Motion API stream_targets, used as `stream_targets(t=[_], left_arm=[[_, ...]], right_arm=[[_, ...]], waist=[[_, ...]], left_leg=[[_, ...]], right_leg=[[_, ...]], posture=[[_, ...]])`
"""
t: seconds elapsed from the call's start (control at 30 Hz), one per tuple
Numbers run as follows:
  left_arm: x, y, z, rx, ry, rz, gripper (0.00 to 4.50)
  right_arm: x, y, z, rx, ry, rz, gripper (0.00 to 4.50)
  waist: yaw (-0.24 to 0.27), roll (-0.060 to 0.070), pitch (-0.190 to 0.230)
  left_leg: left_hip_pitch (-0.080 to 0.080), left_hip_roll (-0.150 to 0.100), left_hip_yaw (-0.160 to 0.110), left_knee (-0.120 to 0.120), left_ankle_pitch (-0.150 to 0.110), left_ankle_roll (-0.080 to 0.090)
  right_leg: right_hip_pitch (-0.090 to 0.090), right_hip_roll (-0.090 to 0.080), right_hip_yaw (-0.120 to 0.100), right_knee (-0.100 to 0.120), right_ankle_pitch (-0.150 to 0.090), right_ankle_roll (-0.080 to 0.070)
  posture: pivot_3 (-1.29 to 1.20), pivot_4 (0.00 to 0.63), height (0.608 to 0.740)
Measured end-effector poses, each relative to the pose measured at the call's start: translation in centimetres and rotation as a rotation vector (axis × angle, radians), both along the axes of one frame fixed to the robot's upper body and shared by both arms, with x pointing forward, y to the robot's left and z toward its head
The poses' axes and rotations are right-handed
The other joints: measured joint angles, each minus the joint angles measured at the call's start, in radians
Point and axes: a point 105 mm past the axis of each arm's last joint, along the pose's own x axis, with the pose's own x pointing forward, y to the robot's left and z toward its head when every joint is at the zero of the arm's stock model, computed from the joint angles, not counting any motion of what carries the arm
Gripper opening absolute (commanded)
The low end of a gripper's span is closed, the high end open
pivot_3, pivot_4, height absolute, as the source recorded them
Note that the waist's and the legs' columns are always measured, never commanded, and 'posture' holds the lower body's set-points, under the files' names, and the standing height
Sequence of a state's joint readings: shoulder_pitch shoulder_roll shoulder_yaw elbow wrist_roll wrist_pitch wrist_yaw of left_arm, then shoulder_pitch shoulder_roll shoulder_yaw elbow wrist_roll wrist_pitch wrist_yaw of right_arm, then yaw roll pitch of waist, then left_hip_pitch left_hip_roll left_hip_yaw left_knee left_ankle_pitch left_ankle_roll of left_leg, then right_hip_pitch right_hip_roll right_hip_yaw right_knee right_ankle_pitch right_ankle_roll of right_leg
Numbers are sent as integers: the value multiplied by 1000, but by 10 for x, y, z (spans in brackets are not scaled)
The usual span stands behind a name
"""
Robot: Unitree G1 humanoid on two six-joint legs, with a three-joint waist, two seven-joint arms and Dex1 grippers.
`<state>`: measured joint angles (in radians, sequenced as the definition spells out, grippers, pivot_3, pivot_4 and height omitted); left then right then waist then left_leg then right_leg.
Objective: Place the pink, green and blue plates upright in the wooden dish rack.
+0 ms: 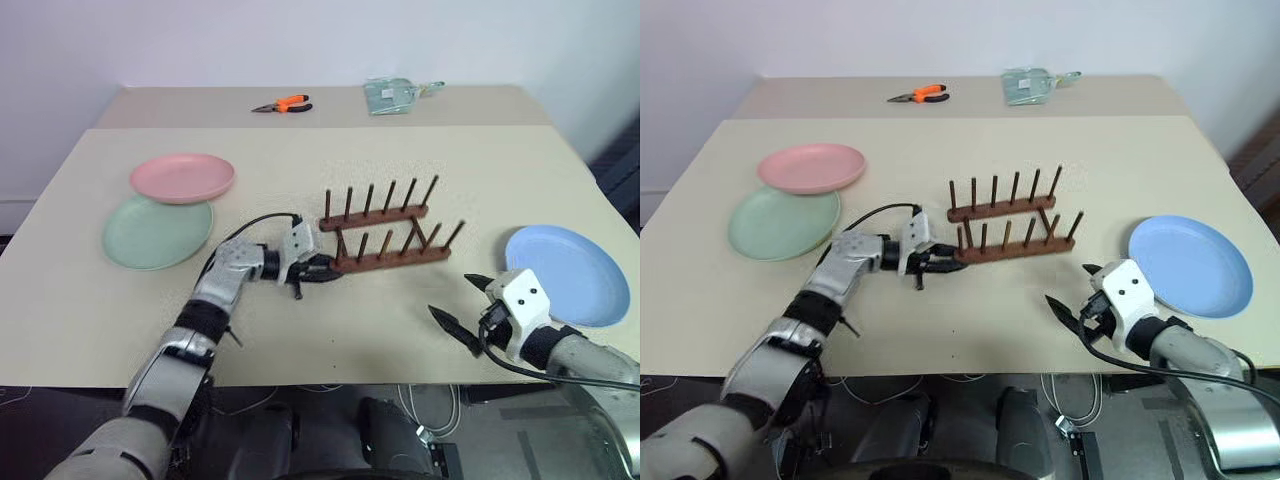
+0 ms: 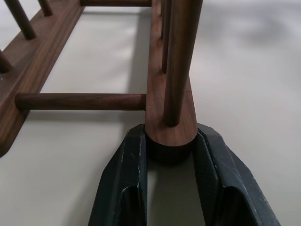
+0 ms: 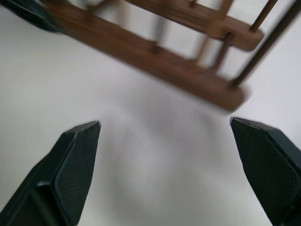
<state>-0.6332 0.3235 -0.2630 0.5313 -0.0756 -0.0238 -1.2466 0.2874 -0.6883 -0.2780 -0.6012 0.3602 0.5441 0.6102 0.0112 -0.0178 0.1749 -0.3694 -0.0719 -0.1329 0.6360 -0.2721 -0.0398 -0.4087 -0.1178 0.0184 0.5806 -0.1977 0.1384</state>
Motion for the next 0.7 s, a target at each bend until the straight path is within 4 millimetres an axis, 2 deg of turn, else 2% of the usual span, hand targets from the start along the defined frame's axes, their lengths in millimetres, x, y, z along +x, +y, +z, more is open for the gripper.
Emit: stream_targets(t=[0.1,0.23,0.27,0.3,0.33,0.37,0.47,0.53,0.57,0.7], left_arm=[[-14,6,-2,43,18,-47,2153],[-13,11,-1,65,11,-6,4083],[-13,13,-1,73,7,12,4160],[-14,16,-1,80,7,25,4160],[-17,23,-1,90,12,47,3813],[-20,29,-1,94,22,65,3522],[-41,52,-1,100,99,107,2042],[-55,51,-3,88,148,108,1064],[-60,48,-4,80,163,106,614],[-72,23,-9,38,169,123,614]], right_arm=[[-4,-2,-1,-9,24,22,4500],[-7,-7,-5,-23,57,28,4500],[-9,-8,-7,-24,68,30,3967],[-11,-8,-9,-27,80,34,3709],[-15,-9,-12,-40,106,48,3095],[-18,-10,-14,-50,125,56,2720],[-21,-8,-19,-60,150,74,1199],[-18,-2,-23,-65,156,94,194],[-16,1,-25,-71,156,102,0],[0,5,-36,-135,136,95,0]], waist=[[3,0,0],[2,0,0],[2,0,0],[1,0,0],[-2,1,-1],[-6,1,-1],[-21,2,-2],[-21,4,-3],[-19,4,-3],[-1,4,-3]], left_leg=[[-1,0,0,2,0,0],[-2,0,-1,3,0,0],[-1,0,-1,3,0,0],[-1,0,-1,3,0,0],[-1,0,0,3,-1,1],[0,1,0,3,-1,1],[1,2,0,1,-1,1],[0,2,0,1,-1,1],[0,2,0,2,-1,1],[-2,1,0,4,-1,1]], right_leg=[[1,0,0,0,-3,1],[1,0,0,0,-4,0],[1,0,0,0,-4,1],[0,0,0,0,-3,1],[0,0,0,1,-3,1],[0,0,0,1,-3,1],[0,1,0,1,-4,0],[0,0,0,1,-5,0],[0,-1,0,1,-5,0],[0,-1,0,0,-5,0]], posture=[[0,150,740],[0,150,740],[0,150,740],[0,150,740],[0,150,740],[0,150,740],[0,150,740],[0,150,740],[0,150,740],[0,150,740]])
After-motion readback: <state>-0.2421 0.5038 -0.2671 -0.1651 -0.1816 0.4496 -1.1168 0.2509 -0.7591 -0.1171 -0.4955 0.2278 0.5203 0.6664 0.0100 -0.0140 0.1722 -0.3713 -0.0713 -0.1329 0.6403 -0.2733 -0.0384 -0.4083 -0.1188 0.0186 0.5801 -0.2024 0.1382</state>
